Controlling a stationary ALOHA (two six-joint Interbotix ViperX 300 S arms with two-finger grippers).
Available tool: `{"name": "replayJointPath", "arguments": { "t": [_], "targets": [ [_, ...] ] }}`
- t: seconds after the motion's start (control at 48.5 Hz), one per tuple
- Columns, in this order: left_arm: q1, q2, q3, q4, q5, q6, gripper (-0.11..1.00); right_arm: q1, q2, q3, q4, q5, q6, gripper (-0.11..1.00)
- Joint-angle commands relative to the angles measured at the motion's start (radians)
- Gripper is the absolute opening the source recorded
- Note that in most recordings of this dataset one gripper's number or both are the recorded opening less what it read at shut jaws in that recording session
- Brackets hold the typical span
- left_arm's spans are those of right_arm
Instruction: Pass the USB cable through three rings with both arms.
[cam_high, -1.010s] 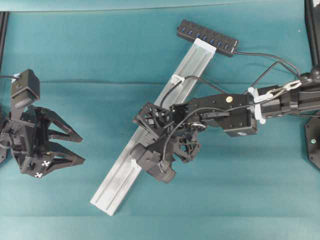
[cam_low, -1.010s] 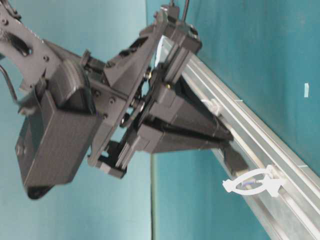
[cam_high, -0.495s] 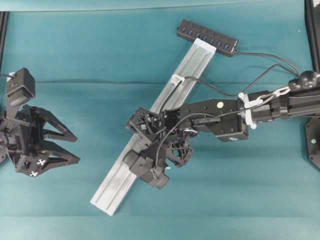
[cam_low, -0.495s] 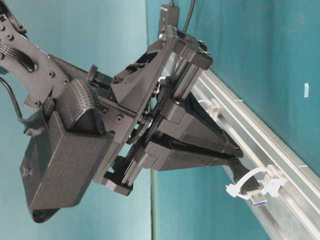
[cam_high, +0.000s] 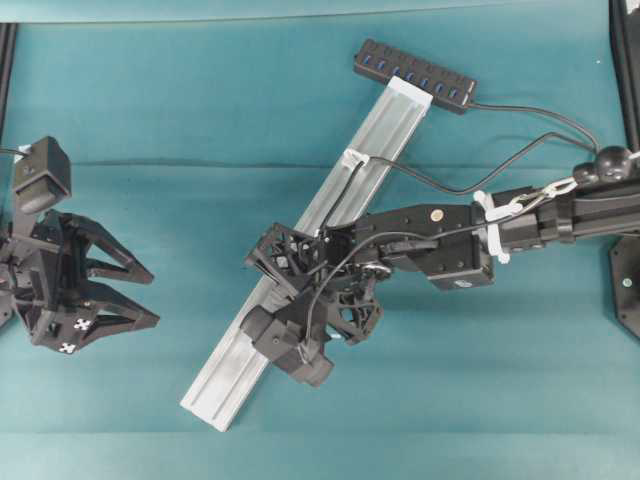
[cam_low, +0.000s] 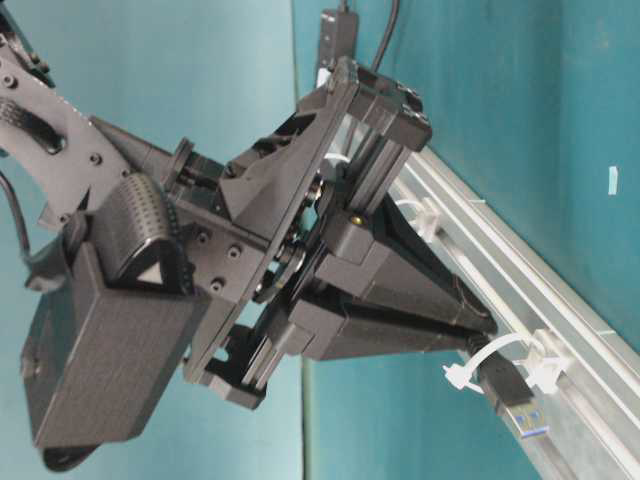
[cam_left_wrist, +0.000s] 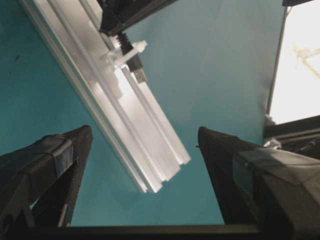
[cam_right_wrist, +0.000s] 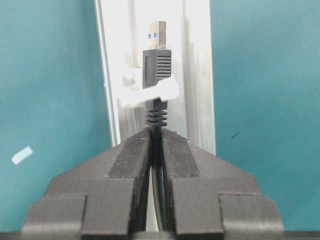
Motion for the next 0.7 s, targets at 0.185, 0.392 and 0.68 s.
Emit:
{"name": "replayJointPath", "arguments": {
  "t": [0.185, 0.392, 0.68],
  "targets": [
    [-0.002, -0.005, -0.011, 0.003, -0.006, -0.003, 0.92, 0.031, 0.009, -0.015, 0.011, -0.008, -0.006, 0.07],
    [-0.002, -0.005, -0.011, 0.003, -0.012, -0.005, 0.92, 0.032, 0.009, -0.017, 0.028, -0.012, -0.006, 0.07],
    [-0.002, 0.075, -0.008, 0.003, -0.094, -0.005, 0.92, 0.028, 0.008, -0.015, 0.031, -0.028, -0.003, 0.07]
  ]
}}
